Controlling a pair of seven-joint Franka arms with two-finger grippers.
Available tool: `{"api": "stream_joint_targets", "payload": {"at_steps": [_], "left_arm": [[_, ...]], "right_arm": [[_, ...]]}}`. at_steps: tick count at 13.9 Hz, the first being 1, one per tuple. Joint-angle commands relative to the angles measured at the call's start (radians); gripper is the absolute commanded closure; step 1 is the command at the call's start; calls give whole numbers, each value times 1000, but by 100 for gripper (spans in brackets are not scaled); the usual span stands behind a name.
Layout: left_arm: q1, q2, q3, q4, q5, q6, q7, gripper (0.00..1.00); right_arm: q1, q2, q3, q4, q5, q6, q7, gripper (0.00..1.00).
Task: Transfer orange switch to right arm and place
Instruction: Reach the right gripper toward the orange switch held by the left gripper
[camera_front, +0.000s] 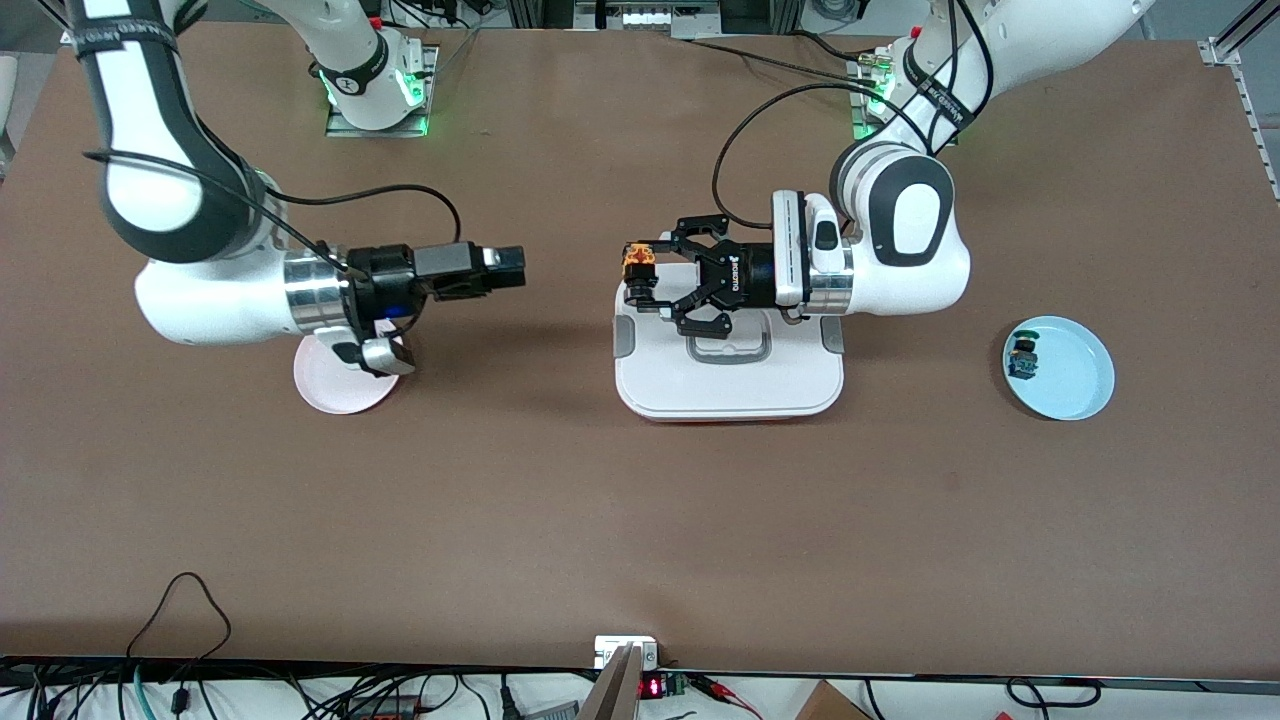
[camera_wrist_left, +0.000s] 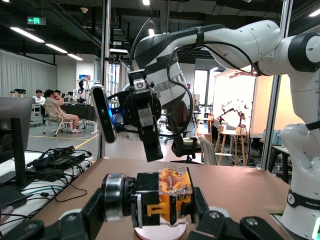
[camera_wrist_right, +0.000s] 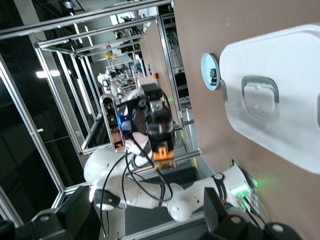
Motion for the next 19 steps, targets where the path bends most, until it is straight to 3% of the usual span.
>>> {"api": "stream_joint_targets", "payload": {"at_steps": [1, 5, 12, 15, 19], "left_arm": [[-5, 12, -3, 7, -31, 2, 37, 86], [-5, 15, -3, 7, -31, 0, 37, 86], [-5, 15, -3, 7, -31, -1, 37, 86], [-3, 15, -4, 7, -31, -3, 35, 86], [-3, 15, -4, 7, -31, -4, 35, 86]], "right_arm": [[50, 40, -5, -3, 111, 36, -48, 0], [105, 70, -5, -1, 211, 67, -53, 0], [136, 96, -5, 8, 225, 86, -97, 0], [148, 94, -5, 8, 293, 89, -113, 0], [161, 104, -5, 6, 297, 89, -119, 0]]}}
